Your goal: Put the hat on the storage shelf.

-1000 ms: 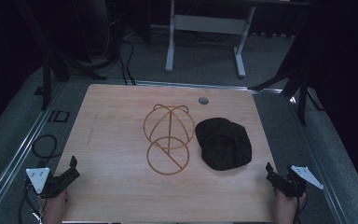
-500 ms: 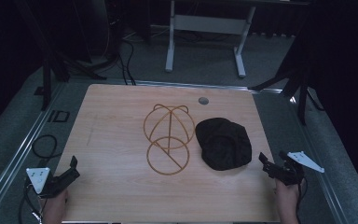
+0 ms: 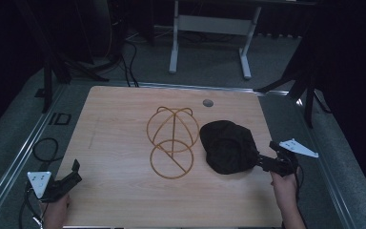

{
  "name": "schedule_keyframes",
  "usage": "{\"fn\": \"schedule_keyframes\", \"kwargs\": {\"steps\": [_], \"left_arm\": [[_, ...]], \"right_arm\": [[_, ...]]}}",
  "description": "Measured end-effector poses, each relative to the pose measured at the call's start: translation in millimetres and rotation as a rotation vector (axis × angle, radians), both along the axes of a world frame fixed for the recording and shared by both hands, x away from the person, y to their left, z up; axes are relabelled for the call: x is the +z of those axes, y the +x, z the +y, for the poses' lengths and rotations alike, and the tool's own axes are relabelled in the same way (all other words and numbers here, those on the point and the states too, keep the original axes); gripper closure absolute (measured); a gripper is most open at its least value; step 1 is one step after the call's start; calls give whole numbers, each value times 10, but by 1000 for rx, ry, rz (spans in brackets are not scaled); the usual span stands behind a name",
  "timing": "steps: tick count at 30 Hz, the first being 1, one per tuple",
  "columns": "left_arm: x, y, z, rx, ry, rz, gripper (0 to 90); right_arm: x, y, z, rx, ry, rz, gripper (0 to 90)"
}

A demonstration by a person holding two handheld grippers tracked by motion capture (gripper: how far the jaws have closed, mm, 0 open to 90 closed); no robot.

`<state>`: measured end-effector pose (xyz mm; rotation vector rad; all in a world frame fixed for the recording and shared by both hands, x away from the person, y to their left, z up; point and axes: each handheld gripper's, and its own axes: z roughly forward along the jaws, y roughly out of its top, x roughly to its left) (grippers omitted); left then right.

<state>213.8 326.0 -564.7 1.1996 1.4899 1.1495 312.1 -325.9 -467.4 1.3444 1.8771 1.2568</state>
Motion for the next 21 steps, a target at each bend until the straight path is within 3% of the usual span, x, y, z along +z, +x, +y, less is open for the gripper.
{"fn": "schedule_keyframes", "kwargs": {"steps": [6, 8, 11, 13, 15, 16, 21], "left_arm": [[0, -1, 1, -4, 0, -1, 5], [0, -1, 2, -4, -1, -1, 5], [0, -1, 3, -6, -1, 0, 5], [0, 0, 3, -6, -2, 1, 5], [0, -1, 3, -7, -2, 0, 5], [0, 0, 2, -7, -2, 0, 5], [1, 1, 2, -8, 0, 1, 5]], "right_arm": [[-16, 124, 195, 47, -12, 25, 132], [-70, 184, 309, 56, -42, 31, 139], [-88, 207, 337, 69, -38, 47, 169], [-170, 271, 426, 44, -92, 79, 337], [-193, 278, 446, 32, -115, 76, 353], [-239, 301, 469, 42, -117, 90, 454], [-324, 322, 526, 50, -154, 98, 562]]}}
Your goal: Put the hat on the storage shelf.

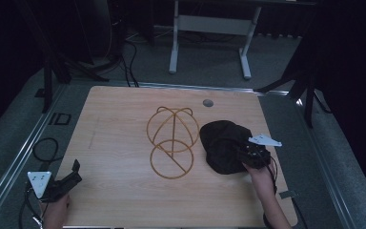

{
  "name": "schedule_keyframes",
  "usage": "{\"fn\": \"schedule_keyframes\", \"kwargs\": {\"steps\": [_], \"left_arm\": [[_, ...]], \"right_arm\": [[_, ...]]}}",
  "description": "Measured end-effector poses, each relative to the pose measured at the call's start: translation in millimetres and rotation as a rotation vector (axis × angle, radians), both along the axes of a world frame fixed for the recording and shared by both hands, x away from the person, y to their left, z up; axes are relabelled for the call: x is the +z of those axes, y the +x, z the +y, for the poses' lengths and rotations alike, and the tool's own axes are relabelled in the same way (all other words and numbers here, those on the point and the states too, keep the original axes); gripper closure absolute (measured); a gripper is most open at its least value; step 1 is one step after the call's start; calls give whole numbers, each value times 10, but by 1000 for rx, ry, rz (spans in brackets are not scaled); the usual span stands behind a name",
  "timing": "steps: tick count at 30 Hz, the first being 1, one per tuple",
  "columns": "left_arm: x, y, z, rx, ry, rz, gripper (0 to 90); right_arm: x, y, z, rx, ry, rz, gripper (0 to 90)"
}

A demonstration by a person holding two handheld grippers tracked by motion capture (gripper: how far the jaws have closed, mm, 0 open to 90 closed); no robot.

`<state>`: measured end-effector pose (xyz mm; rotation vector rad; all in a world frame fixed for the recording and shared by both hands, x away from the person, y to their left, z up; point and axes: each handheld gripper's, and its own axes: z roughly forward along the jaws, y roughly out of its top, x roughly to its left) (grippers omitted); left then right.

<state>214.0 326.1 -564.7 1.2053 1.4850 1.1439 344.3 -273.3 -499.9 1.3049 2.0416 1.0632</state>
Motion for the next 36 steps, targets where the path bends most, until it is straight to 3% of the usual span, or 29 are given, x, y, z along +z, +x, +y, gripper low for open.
{"fn": "schedule_keyframes", "kwargs": {"steps": [6, 7, 13, 23, 29, 33, 34, 36], "left_arm": [[0, -2, 4, -3, -3, -1, 5], [0, -1, 3, -4, -2, -1, 5], [0, -1, 3, -5, -2, -1, 5], [0, -1, 3, -6, -2, -2, 5], [-1, -1, 1, -5, -3, -3, 5], [0, -1, 2, -6, -2, -2, 5], [-1, -1, 2, -8, -4, -3, 5], [-1, -2, 2, -8, -5, -4, 5]], "right_arm": [[-77, 0, 35, -18, -5, -10, 696], [-89, 3, 40, -17, -6, -12, 760], [-58, -4, 61, -13, -16, -26, 859], [89, -53, 52, 4, 20, -46, 868], [358, -112, 11, 11, 41, -93, 869], [454, -137, 1, 16, 44, -105, 868], [566, -172, -22, 18, 61, -137, 868], [594, -182, -28, 17, 61, -145, 868]]}}
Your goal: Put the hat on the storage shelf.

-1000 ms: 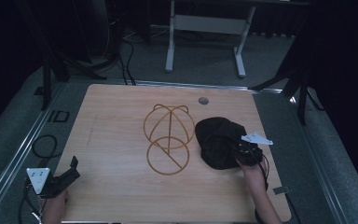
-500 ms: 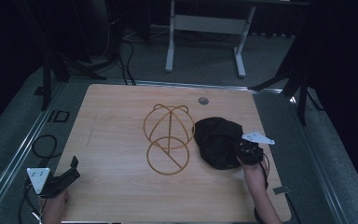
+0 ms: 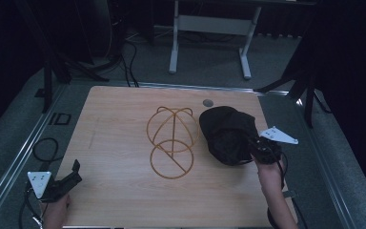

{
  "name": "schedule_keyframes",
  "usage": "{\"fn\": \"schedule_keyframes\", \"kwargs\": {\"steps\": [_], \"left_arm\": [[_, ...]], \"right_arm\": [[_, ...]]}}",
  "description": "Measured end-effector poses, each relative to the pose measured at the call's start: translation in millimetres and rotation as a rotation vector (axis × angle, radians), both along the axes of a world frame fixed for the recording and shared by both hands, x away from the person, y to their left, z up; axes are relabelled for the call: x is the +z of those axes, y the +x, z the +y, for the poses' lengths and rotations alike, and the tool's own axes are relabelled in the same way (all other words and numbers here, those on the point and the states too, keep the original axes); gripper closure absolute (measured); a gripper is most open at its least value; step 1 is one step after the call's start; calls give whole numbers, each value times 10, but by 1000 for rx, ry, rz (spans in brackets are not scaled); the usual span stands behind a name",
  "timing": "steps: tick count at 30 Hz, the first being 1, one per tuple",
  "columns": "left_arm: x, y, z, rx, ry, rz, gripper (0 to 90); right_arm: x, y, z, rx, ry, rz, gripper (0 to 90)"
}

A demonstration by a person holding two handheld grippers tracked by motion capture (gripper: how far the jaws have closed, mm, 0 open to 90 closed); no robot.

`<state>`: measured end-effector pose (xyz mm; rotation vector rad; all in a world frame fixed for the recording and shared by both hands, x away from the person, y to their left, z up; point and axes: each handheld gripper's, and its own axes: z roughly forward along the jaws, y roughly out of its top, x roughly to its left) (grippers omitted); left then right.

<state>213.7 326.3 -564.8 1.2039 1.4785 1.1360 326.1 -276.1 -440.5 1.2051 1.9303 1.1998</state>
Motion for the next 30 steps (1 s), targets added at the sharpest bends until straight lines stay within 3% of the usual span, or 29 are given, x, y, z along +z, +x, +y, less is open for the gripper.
{"fn": "schedule_keyframes", "kwargs": {"steps": [18, 23, 30], "left_arm": [[2, 9, -2, 2, 5, 7, 5], [2, 9, -2, 3, 4, 8, 5], [3, 10, 4, 2, -1, 10, 5]], "right_arm": [[662, -120, -79, 11, 20, -93, 868], [919, -155, -36, 23, 26, -138, 868], [1147, -172, 72, 44, 27, -180, 868]]}}
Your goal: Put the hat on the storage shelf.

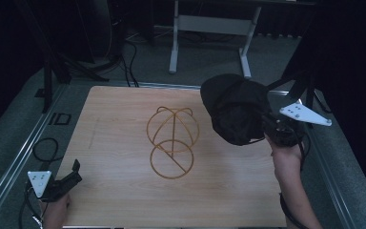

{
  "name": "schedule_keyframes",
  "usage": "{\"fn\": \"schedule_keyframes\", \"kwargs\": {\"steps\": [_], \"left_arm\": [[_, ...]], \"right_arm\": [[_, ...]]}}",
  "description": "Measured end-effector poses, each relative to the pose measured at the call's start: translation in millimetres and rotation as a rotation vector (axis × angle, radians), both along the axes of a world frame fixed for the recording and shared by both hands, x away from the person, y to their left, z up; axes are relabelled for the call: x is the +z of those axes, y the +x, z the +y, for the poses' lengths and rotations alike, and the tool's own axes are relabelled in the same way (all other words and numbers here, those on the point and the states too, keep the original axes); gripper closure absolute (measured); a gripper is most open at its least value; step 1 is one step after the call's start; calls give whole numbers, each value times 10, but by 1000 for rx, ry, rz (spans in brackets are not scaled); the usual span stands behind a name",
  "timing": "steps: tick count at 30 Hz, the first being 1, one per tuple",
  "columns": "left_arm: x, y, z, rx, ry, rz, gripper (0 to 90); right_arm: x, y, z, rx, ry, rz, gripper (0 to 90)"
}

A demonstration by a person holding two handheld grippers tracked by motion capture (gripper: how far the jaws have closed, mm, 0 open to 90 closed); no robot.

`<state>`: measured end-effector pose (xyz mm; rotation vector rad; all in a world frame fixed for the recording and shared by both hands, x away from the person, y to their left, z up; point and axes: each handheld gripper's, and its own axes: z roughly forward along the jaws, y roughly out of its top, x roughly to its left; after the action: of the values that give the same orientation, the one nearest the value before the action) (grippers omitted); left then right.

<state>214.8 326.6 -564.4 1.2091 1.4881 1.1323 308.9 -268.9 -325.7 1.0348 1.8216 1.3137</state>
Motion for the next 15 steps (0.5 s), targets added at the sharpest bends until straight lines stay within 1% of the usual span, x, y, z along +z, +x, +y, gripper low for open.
{"fn": "schedule_keyframes", "kwargs": {"steps": [2, 7, 10, 15], "left_arm": [[0, 0, -1, 0, 1, 0, 5], [1, -1, 0, 0, 0, 1, 5], [0, -2, 1, 0, -2, 0, 5], [0, -2, 3, -2, -3, -1, 5]], "right_arm": [[97, -4, 60, 15, 11, -14, 868], [251, -22, 217, 54, 14, -41, 868], [304, -42, 328, 82, 10, -51, 868], [346, -74, 496, 130, 19, -57, 868]]}}
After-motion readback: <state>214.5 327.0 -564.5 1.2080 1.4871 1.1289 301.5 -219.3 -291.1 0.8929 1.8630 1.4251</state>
